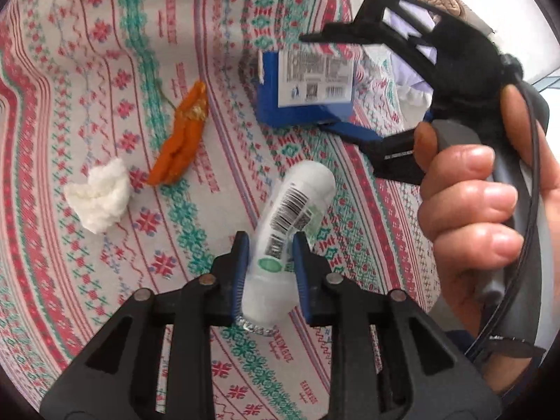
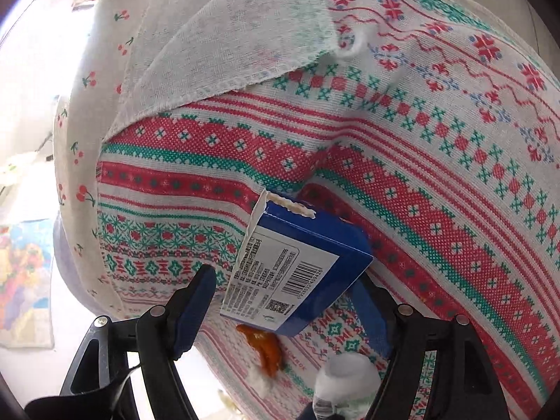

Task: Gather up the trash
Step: 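Grasp the white bottle with the left tool while the right tool grasps the blue box, then carry bottle and blue box to the white bin and open both tools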

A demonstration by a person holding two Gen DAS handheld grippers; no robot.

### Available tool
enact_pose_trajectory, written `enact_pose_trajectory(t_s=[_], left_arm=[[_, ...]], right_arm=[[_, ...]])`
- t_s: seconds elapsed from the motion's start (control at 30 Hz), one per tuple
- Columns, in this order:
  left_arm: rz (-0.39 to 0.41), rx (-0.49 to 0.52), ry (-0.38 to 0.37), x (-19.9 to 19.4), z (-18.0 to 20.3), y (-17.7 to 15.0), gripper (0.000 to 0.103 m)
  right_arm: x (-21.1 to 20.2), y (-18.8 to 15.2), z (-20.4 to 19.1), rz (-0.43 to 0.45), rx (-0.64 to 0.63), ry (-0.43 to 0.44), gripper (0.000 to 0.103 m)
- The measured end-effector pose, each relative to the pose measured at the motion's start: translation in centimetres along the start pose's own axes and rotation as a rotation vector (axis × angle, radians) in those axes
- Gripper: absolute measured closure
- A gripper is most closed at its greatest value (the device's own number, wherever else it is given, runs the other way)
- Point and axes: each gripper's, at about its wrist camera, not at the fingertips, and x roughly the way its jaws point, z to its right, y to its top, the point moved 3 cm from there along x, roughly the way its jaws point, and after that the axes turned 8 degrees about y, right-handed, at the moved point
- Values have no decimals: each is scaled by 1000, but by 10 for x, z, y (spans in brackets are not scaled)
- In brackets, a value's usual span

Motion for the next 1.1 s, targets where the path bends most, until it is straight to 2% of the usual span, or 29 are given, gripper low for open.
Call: enact_pose_trajectory(t_s=[0.07, 0.2, 0.27, 0.5, 0.63, 0.8, 1.0, 1.1], left_arm=[[-7, -4, -20, 4, 1, -2, 74], [-11, -32, -45, 8, 6, -8, 77], [-13, -42, -35, 9, 7, -12, 78], [53, -98, -2, -14, -13, -17, 80], [91, -147, -16, -32, -27, -23, 80], [143, -203, 2, -56, -53, -33, 80], [217, -295, 13, -83, -103, -36, 80], [246, -339, 15, -102, -113, -46, 80]], right_arm=[[-3, 2, 0, 3, -27, -15, 37], [-12, 4, -3, -9, -46, -15, 38], [-20, -4, -6, -11, -83, -25, 39], [-48, -14, -25, -32, -219, -45, 39], [-59, -15, -35, -41, -287, -58, 39], [-55, -32, -51, -86, -374, -60, 39], [-51, -51, -72, -96, -490, -78, 39], [-46, -63, -84, -96, -556, -90, 39]])
